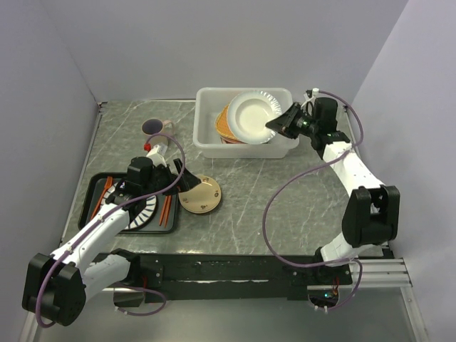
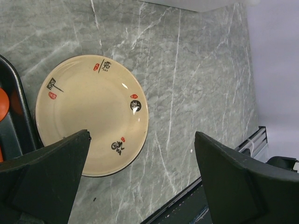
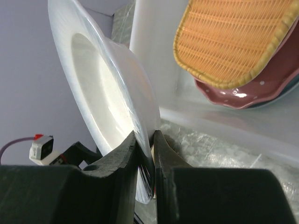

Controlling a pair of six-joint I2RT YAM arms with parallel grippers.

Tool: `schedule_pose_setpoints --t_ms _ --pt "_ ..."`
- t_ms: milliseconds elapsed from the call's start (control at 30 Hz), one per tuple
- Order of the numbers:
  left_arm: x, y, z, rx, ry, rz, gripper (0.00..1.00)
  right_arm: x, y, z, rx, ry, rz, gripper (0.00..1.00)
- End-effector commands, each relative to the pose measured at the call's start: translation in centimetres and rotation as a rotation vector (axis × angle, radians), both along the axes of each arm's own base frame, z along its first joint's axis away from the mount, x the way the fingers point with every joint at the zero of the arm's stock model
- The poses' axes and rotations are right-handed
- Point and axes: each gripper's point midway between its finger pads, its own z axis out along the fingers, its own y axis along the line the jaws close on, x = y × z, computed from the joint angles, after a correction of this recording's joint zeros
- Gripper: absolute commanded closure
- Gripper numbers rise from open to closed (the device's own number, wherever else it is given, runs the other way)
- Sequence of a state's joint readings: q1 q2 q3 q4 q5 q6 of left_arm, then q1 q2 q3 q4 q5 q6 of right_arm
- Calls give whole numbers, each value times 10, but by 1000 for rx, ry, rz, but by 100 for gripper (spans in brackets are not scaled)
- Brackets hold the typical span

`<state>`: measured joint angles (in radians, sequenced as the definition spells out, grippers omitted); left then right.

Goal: Place the plates into the plastic bin on the countertop
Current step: Place the plate in the plastic bin.

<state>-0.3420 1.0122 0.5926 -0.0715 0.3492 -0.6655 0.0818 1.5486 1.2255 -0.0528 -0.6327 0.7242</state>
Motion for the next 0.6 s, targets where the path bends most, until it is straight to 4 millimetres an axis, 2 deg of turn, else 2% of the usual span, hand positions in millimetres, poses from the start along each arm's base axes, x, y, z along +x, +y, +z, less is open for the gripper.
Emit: schedule_pose_setpoints --t_ms 0,33,100,133,200,233,567 --pt "7 -1 18 -1 -70 -3 1 23 8 49 51 -142 13 100" --pt "7 0 17 0 -70 -2 1 26 9 53 54 -149 13 100" --pt "7 -1 18 0 -72 -2 1 32 12 47 50 -134 16 100" --pt "7 0 17 1 -69 -2 1 36 14 53 46 -145 15 100" --pt "7 0 17 1 -71 -3 1 42 18 46 35 -127 19 100" --pt "7 0 17 2 -70 -1 1 46 20 52 35 -139 17 100" --pt "7 0 16 7 -70 1 1 76 35 42 47 -114 31 100"
